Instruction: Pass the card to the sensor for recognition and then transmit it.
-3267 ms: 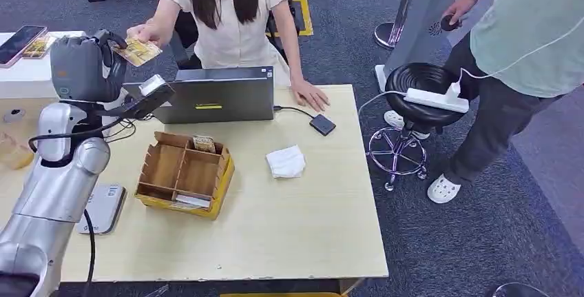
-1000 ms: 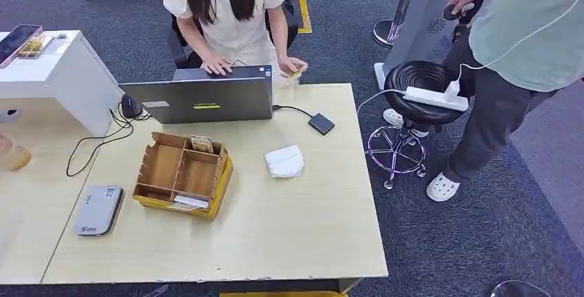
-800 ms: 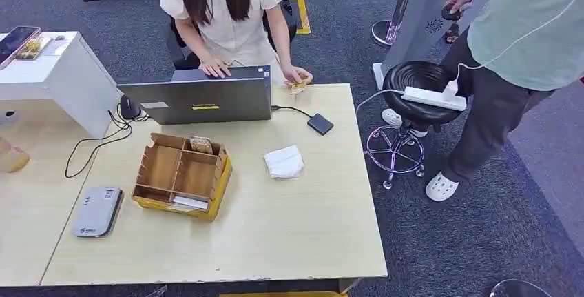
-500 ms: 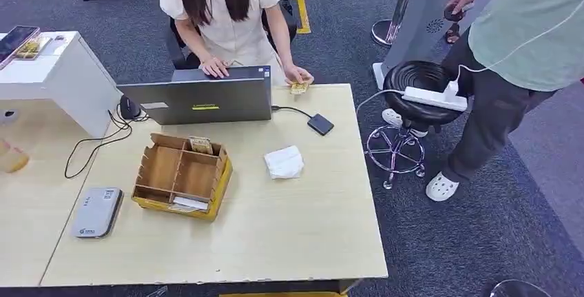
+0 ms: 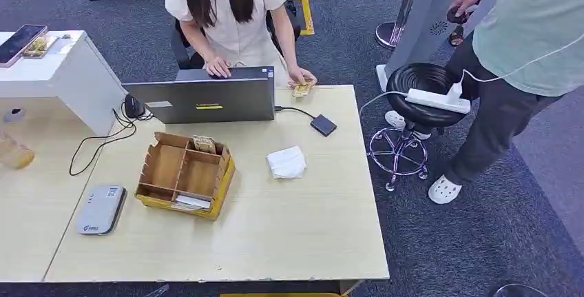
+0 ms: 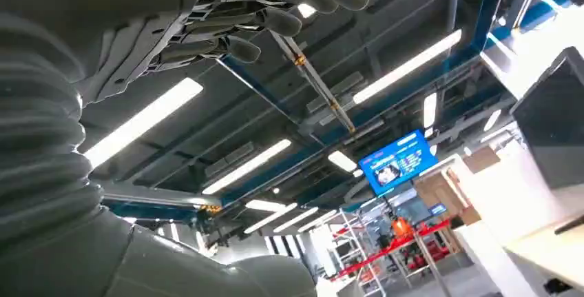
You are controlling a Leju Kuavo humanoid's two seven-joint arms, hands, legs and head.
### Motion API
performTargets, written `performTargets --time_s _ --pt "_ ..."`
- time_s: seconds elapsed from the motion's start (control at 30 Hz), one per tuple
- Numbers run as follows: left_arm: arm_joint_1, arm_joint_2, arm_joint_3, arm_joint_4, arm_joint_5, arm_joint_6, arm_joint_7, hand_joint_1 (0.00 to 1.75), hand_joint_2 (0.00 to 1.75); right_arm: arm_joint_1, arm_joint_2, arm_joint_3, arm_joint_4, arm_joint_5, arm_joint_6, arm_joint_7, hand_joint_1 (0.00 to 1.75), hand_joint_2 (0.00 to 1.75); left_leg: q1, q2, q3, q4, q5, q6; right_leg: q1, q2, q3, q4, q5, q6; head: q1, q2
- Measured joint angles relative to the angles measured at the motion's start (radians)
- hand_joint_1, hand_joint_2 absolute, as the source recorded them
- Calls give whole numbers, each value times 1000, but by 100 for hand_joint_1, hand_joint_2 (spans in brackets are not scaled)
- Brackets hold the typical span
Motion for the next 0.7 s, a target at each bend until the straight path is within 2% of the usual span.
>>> performTargets --time_s 0.07,0.2,0.4,0.53,0.7 --pt "28 -23 0 -35 0 -42 34 0 175 1 0 -5 0 -2 0 1 0 175 0 0 0 0 0 0 0 0 0 0 0 0 0 0" --pt "97 -114 -3 -146 0 -113 106 0 175 6 1 -21 0 -4 -1 4 0 175 -1 0 1 0 -1 1 0 0 0 -1 -1 2 0 0" --pt "184 -200 -55 -246 -3 -172 215 0 175 12 3 -38 -6 -4 -1 8 0 175 -2 0 2 0 -3 4 -1 0 1 -2 -2 3 1 0" --pt "192 -246 -131 -253 -3 -167 266 0 175 14 9 -47 -12 8 0 10 0 175 -1 -1 2 0 -3 4 -1 -1 2 -2 -3 3 0 0" --pt "174 -253 -203 -208 -3 -118 283 0 175 14 10 -52 -19 21 0 10 0 175 -2 -1 3 0 -2 3 -1 -2 3 -2 -3 3 0 0"
